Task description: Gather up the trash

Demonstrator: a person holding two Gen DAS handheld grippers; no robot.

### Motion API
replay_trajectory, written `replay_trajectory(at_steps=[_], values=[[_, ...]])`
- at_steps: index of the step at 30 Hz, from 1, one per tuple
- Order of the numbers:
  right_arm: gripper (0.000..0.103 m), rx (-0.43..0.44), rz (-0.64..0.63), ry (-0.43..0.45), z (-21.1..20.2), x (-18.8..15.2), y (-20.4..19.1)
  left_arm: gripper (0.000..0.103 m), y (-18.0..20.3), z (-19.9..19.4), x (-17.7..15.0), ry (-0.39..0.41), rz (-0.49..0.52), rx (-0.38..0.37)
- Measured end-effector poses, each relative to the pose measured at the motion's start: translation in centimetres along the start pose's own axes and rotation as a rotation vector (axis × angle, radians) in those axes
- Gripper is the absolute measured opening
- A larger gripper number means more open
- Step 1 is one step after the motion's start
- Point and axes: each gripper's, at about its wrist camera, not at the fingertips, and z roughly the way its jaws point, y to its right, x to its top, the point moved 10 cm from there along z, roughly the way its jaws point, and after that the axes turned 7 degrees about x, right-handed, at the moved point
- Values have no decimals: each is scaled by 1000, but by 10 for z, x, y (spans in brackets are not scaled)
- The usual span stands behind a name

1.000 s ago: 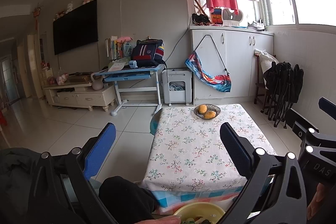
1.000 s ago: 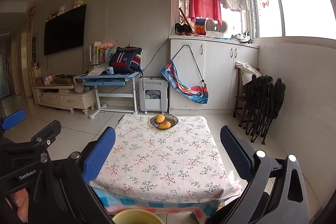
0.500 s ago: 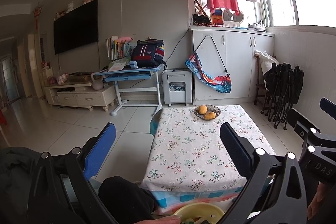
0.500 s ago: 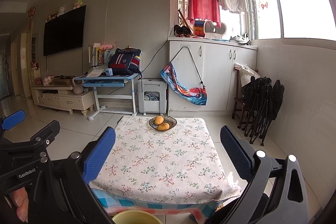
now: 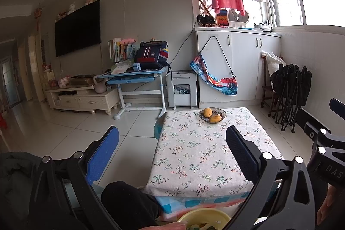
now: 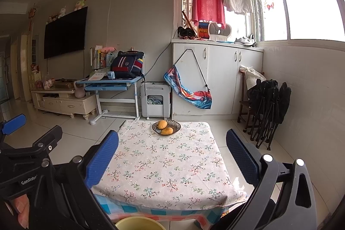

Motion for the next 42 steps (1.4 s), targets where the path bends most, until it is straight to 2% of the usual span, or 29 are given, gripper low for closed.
replay_trajectory(at_steps=[30,35,38,42], values=[[96,1,0,1,-1,-1,0,96,1,-3,2,6,0,3],[96,3,4,-6,2,-5,1,96,4,-13,4,68,-16,-46],[96,4,8,-20,8,-11,2,96,11,-2,-3,27,19,-58],[96,2,0,-65,23,-25,8,96,20,22,-19,-76,13,-93]])
